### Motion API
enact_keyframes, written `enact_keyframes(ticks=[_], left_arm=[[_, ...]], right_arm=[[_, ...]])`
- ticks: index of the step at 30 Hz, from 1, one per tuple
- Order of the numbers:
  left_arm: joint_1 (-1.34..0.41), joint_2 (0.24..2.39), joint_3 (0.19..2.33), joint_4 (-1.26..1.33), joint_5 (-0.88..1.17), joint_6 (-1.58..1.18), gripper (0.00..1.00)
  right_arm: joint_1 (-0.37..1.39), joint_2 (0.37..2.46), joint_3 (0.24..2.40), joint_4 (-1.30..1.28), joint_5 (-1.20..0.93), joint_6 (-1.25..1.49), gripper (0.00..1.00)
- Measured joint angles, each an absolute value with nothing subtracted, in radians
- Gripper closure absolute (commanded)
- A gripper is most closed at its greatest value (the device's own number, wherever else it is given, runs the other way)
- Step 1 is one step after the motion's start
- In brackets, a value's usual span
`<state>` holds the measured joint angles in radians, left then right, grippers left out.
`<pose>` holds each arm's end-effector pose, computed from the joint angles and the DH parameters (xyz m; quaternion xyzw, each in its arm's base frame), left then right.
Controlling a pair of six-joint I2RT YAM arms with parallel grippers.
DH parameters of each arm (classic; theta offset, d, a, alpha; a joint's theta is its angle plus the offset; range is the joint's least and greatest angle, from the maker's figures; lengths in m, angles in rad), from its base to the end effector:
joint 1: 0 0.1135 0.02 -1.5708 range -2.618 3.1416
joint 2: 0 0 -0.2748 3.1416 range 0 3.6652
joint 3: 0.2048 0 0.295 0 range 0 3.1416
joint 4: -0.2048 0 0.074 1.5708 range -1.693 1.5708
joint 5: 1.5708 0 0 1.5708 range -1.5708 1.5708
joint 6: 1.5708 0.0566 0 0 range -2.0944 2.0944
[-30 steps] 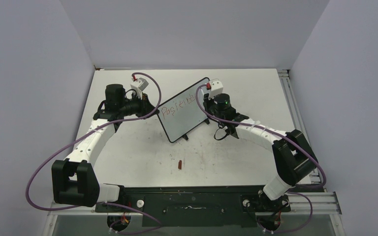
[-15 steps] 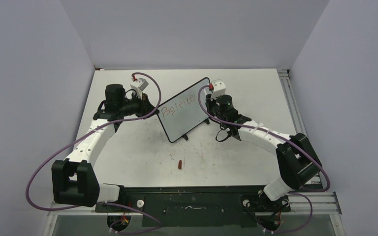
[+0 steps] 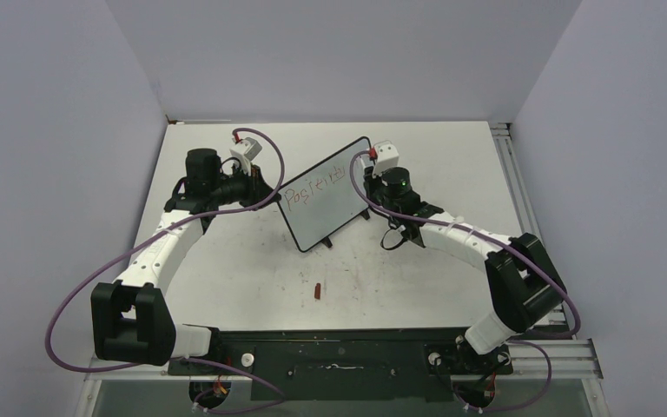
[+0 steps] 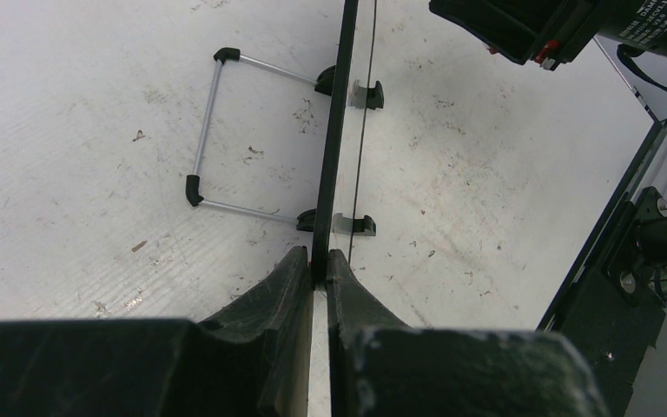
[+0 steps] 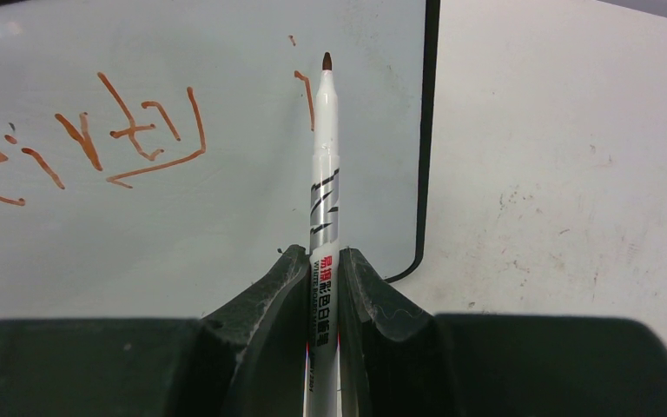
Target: Write a sentence on the whiteboard
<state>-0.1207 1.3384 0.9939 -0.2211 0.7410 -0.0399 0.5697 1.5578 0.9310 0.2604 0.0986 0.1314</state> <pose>0.3394 -0.0797 0.2778 0.2073 0.8092 -0.3523 0.4221 0.3459 0.2150 0.2208 -0.1517 0.8095 0.1561 0.5453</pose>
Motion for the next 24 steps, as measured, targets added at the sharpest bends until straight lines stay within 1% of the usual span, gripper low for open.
enact_keyframes(ticks=[9,24], left_arm=[[-0.121,1.338,0.994,-0.221,0.741,-0.04,1.0],[-0.118,1.338,0.994,-0.221,0.741,-0.04,1.0]], right_arm=[[0.567,1.603,0.931,0.258,0.088,0.131,0.95],[0.557,1.616,0.931,0.259,0.084,0.131,0.95]])
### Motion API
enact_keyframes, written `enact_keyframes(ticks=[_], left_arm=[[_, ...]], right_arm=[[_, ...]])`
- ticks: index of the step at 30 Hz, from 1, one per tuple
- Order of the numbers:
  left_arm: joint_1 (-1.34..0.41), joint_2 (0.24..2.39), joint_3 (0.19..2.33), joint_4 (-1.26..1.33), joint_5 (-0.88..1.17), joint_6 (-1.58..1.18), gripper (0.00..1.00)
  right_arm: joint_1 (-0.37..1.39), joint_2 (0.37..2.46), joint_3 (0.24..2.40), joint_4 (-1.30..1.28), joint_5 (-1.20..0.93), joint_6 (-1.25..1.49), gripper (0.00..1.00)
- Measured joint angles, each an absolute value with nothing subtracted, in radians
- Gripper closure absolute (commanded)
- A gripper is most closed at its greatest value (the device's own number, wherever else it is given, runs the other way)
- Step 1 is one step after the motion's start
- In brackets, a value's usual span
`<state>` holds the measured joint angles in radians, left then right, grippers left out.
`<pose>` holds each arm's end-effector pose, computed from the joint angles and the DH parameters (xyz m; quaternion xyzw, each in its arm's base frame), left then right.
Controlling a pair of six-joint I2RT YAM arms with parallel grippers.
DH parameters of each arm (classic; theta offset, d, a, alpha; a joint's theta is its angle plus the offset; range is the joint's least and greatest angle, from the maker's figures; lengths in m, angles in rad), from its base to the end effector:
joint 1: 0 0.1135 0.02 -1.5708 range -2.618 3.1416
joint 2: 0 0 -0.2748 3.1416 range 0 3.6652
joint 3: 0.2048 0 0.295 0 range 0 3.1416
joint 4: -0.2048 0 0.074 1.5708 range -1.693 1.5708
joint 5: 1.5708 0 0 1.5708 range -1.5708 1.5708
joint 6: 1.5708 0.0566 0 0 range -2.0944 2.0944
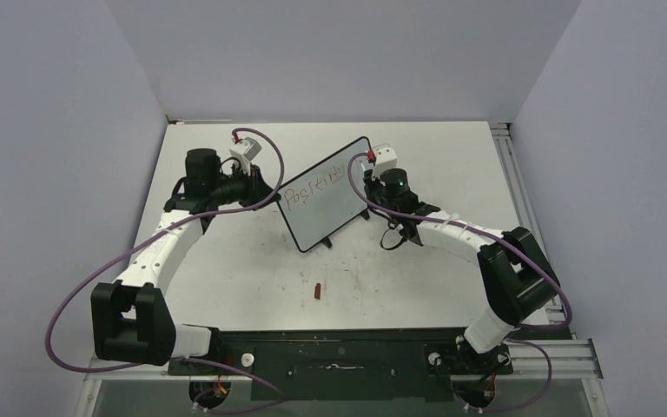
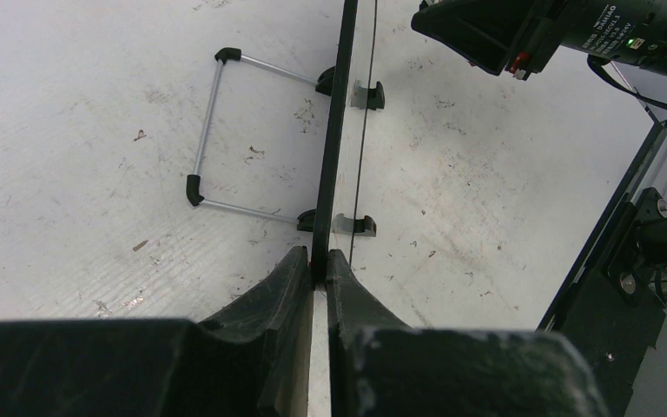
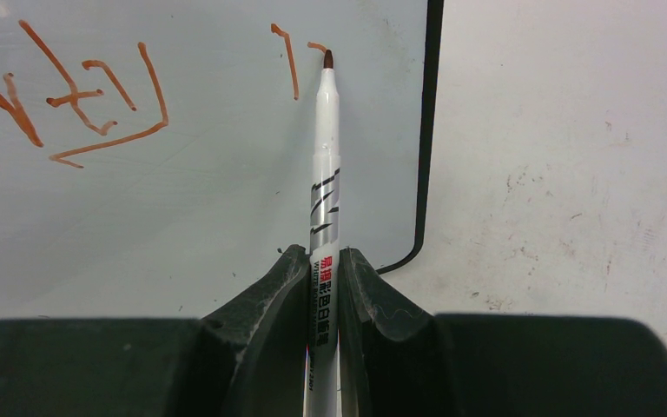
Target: Write a sentence on the whiteboard
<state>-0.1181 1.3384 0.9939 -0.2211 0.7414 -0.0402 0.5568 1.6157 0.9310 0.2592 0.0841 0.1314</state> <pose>0.3396 -0.0788 0.2778 0.2062 0.8094 -0.3520 0.4225 0.3529 0.2141 0.1980 -0.1550 0.8256 0.1494 0.5216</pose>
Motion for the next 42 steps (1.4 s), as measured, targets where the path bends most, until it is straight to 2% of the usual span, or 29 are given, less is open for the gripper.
enact_keyframes(ticks=[24,42], left_arm=[[-0.118,1.338,0.994,-0.221,0.744,-0.04,1.0],[-0.116,1.338,0.994,-0.221,0.744,-0.041,1.0]], right_arm=[[0.557,1.616,0.897,0.259,0.078,0.139,0.95],[0.557,1.635,0.949,0.257,0.078,0.129,0.95]])
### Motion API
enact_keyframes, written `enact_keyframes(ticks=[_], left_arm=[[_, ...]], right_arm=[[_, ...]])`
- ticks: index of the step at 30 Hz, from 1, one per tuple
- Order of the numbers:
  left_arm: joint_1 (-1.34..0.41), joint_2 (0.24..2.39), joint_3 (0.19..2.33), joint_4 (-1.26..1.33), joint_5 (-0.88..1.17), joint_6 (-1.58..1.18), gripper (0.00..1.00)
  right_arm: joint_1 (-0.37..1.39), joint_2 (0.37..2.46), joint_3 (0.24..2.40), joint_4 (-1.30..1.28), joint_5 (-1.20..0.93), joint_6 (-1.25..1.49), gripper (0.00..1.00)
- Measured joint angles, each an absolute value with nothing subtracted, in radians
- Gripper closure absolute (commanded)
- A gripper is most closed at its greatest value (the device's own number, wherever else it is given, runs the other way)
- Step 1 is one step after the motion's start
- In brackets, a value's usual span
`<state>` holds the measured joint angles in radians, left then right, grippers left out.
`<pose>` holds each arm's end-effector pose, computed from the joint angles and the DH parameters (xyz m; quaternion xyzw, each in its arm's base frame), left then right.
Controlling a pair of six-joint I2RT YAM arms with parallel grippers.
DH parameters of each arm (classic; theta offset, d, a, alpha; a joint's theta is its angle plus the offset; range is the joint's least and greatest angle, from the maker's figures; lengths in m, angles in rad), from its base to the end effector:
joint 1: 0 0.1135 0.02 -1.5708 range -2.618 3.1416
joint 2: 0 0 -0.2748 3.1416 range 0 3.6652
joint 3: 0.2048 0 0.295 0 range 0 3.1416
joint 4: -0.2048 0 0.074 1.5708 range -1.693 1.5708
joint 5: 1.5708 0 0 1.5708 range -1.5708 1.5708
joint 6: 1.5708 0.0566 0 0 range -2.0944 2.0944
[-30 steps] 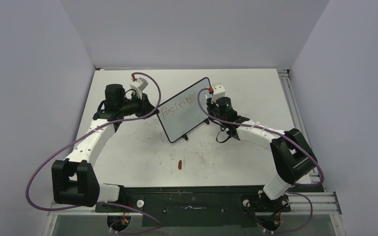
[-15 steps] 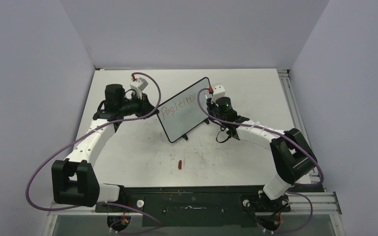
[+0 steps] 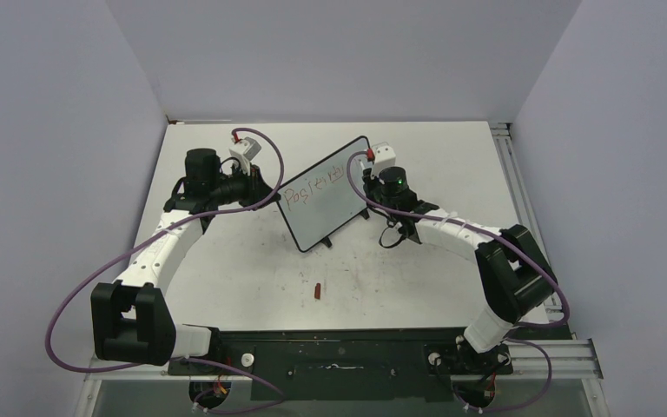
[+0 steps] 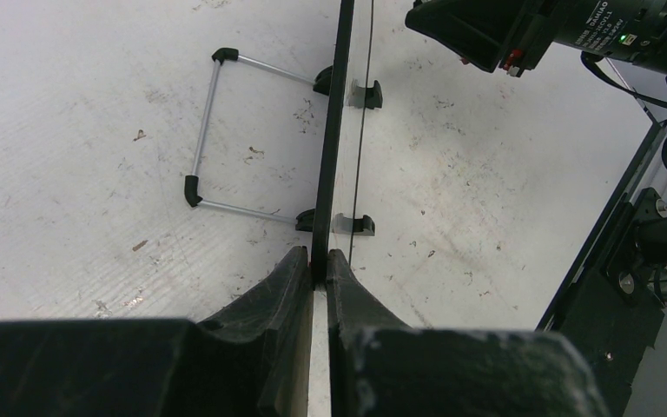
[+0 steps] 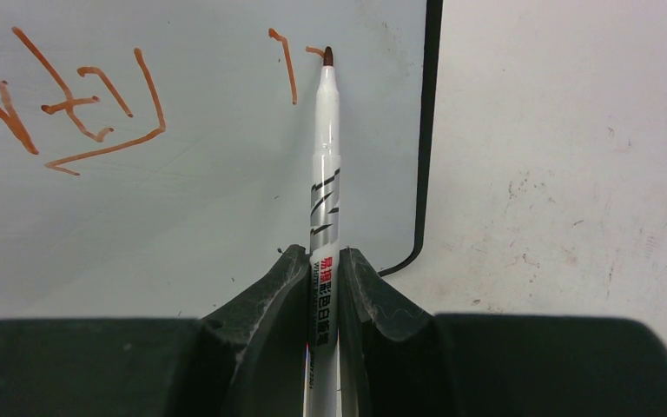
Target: Write a sentence on the whiteboard
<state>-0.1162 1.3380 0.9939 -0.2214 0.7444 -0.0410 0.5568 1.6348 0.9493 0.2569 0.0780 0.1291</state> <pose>0.3396 -0.0782 0.2780 0.2058 0.8091 -0.3529 0.4224 0.3570 0.2170 0.1971 -0.1578 0.8260 0.1507 0.5197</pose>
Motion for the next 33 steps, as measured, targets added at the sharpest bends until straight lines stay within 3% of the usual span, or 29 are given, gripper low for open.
enact_keyframes(ticks=[33], left_arm=[[-0.116,1.338,0.994,-0.221,0.745,-0.044,1.0]], right_arm=[[0.535,1.7,0.999,0.259,0.1,0.131,0.95]])
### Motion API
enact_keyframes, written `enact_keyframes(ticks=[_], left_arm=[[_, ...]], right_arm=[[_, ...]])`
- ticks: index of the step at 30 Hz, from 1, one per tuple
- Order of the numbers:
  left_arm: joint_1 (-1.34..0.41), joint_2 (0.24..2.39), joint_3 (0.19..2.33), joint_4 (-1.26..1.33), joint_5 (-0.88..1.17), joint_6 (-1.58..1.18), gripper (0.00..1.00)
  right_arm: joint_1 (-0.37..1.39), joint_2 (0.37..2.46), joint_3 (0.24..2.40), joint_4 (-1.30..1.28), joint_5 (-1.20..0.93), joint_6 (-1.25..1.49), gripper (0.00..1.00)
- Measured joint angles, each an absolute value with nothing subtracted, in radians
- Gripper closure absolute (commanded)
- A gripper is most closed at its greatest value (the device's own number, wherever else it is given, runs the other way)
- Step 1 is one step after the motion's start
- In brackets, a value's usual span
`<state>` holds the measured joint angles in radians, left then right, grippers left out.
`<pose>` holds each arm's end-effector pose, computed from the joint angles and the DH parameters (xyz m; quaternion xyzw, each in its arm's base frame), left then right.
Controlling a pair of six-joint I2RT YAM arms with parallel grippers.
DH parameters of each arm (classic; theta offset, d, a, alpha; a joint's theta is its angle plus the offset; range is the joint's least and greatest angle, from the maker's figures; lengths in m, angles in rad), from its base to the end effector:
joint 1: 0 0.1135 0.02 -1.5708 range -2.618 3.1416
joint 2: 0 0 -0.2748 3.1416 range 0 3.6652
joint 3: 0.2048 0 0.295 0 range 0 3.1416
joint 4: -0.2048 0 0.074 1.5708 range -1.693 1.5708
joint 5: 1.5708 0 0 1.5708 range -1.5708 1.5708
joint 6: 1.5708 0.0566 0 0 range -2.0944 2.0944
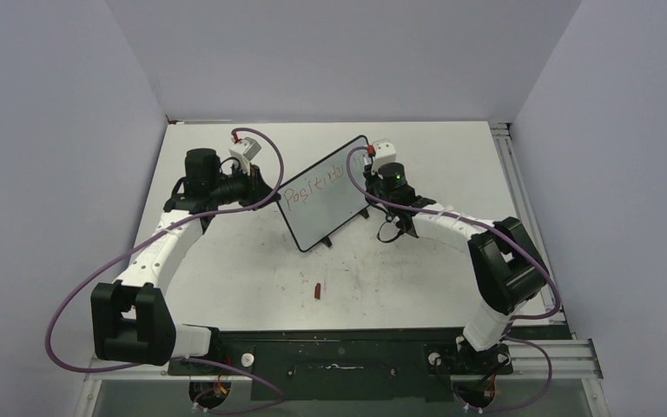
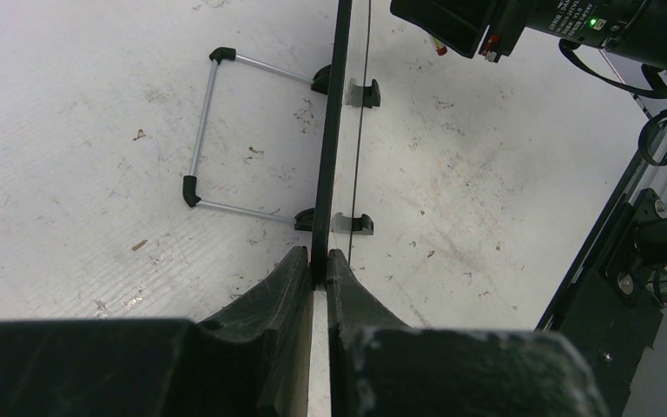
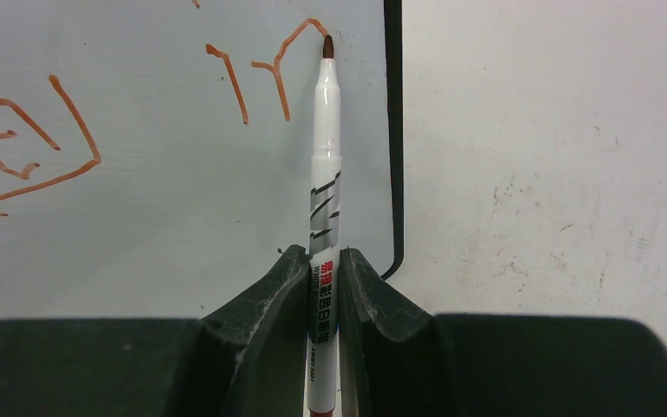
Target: Write a sentence on the whiteboard
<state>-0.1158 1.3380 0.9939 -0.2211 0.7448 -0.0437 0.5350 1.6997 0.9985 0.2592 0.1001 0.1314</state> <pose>0.3396 -0.0781 0.2780 0.2046 0.8093 -0.3536 0.4220 0.3750 0.2156 0.1898 -0.1429 0.8321 0.1348 0.5187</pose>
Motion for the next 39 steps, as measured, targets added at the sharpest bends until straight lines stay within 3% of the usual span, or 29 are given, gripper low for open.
enact_keyframes(ticks=[30,39], left_arm=[[-0.116,1.337,0.994,-0.221,0.744,-0.044,1.0],[-0.114,1.327,0.994,-0.214,0.739,-0.045,0.68]], right_arm=[[0.53,1.695,0.96,0.256,0.098,0.146,0.95],[0.532,1.551,0.928,0.189,0.1,0.145,0.95]])
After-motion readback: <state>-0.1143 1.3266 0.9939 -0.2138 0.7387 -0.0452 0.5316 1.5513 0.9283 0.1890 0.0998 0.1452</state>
